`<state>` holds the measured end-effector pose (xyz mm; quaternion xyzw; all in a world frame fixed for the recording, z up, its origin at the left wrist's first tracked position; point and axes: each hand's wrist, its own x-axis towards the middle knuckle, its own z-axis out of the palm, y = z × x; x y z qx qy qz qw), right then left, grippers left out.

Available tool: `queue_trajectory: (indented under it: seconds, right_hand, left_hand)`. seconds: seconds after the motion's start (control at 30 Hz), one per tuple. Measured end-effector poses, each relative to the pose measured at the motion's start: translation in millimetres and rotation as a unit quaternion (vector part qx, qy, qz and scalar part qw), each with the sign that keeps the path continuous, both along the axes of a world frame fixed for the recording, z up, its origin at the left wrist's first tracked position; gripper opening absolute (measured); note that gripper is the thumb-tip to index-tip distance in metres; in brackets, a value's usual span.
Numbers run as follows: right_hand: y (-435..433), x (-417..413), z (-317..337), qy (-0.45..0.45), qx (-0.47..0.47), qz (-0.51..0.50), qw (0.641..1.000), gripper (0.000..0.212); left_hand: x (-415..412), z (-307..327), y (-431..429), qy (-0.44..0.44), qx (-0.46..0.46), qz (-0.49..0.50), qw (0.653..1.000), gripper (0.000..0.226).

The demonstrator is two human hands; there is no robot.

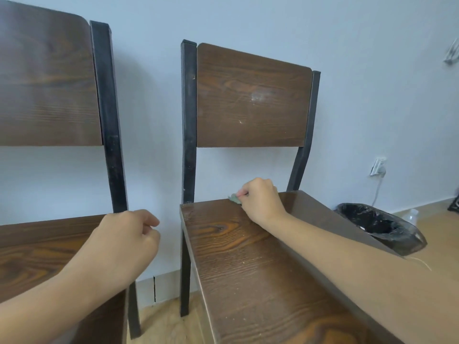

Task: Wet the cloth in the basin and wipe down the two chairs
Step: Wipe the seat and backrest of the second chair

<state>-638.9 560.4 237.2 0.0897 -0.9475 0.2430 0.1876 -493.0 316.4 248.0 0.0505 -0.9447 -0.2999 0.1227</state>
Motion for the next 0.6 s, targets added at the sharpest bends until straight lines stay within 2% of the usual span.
queue_trajectory:
  seconds: [0.23,0.43,0.5,0.6]
  right_hand:
    - [-83.6,36.9,-2.2,0.005,0.013,0.106,0.994,0.018]
    - [-96.8,42.4,8.2,-0.029,0.026,0.204,0.978,0.022]
    - [-84.2,32.6,7.2,-0.013,0.047,0.209,0.977,0.024]
    - [-43.1,9.1,2.6,0.004,0.068,0.155,0.986,0.021]
  left_hand:
    - [23.8,14.9,-10.7,0.007,-0.013,0.045,0.999,0.032]
    - [26.9,24.3,-4.4,-0.003,0.006,0.038,0.999,0.032]
    - [23.4,22.1,-0.4,-0.013,0.039,0.015,0.999,0.031]
    - [17.9,14.4,6.0,-0.045,0.112,-0.009,0.993,0.028]
